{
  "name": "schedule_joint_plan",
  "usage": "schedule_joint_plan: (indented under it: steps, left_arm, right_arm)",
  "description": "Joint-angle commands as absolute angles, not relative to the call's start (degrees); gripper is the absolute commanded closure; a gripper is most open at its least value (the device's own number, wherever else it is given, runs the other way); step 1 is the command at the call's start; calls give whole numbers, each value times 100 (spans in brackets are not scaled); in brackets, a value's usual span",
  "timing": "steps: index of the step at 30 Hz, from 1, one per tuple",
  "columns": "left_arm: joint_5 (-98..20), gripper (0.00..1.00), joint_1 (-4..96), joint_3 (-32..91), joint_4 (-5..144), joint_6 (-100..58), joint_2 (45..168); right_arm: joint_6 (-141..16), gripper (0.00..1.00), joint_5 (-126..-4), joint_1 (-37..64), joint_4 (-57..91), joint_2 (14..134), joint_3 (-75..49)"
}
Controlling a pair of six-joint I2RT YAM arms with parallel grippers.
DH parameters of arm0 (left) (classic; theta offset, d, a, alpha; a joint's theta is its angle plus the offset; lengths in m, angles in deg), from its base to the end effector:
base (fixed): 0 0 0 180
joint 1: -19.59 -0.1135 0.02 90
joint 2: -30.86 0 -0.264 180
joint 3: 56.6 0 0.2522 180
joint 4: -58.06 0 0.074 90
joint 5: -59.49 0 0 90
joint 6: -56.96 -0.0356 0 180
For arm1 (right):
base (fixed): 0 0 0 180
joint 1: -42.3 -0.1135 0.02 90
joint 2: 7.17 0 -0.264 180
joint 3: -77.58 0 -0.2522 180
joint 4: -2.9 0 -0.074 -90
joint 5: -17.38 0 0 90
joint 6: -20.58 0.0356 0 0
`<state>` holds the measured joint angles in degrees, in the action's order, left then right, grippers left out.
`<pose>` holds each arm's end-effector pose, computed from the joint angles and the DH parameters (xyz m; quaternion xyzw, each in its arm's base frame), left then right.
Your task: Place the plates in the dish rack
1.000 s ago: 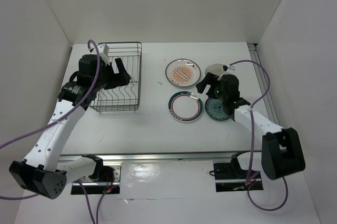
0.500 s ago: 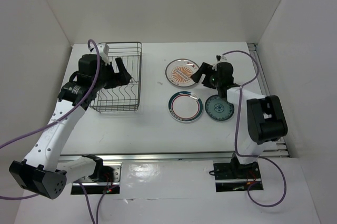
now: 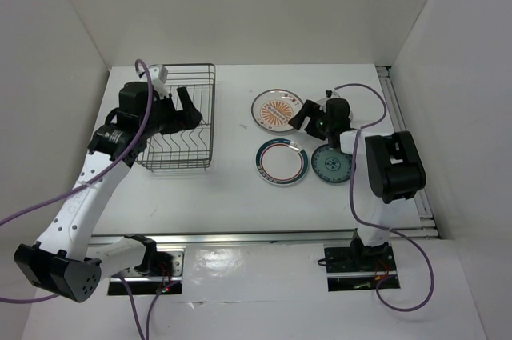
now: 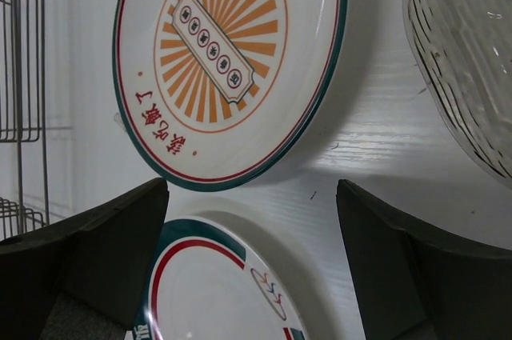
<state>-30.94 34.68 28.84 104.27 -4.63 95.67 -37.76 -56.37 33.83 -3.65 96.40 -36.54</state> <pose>0.2341 -0.0634 0.3939 -0.0961 0.8406 -0.2005 0.4939 0.3686 0.0650 0.1600 0.1053 0.8586 0.2825 0.4147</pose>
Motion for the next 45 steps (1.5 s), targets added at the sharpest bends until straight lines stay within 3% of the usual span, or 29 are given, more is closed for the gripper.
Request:
schedule_joint_plan:
  steps: [1,9,15,19,21,23,24,25,34,41,45]
  left_arm:
    - [-3262,1,3471,2853,10179,-614,9590]
    - [-3262,1,3471,2853,10179,-614,9590]
    - [-3148,1,3471,2853,10179,-614,9590]
    - [-3148,1,3471,2853,10179,-614,9590]
    - [-3148,1,3471,2853,10179,-667,9590]
    - [-3148,1,3471,2853,10179,-667,9590]
    - [-3148,1,3471,2853,10179,-667,9590]
    - [-3148,1,3471,2853,10179,-667,9590]
    - [-3095,1,3471,2853,10179,-667,9694]
    - [-3446,1,3471,2792,9987,-667,9695]
    - [-3806,1,3471,2678,9829,-667,9695]
  right_arm:
    - [-3664,8,-5583,3430,-839,9864,-3303]
    - [-3436,14,-5583,3430,-839,10559,-2775]
    - [-3277,32,-5670,3430,-752,10964,-2423]
    - [-3224,52,-5671,3430,-751,11165,-2301]
    - [-3224,70,-5671,3430,-602,11227,-2248]
    - [-3224,80,-5671,3430,-479,11341,-2177]
    - [-3224,95,-5671,3430,-426,11342,-2107]
    - [-3224,100,-5671,3430,-426,11342,-2107]
    - [-2795,100,-5311,3588,-890,11052,-2378]
    - [-1424,100,-4258,4044,-3199,10244,-3284]
    - [-1335,100,-3722,4045,-3511,9630,-3346]
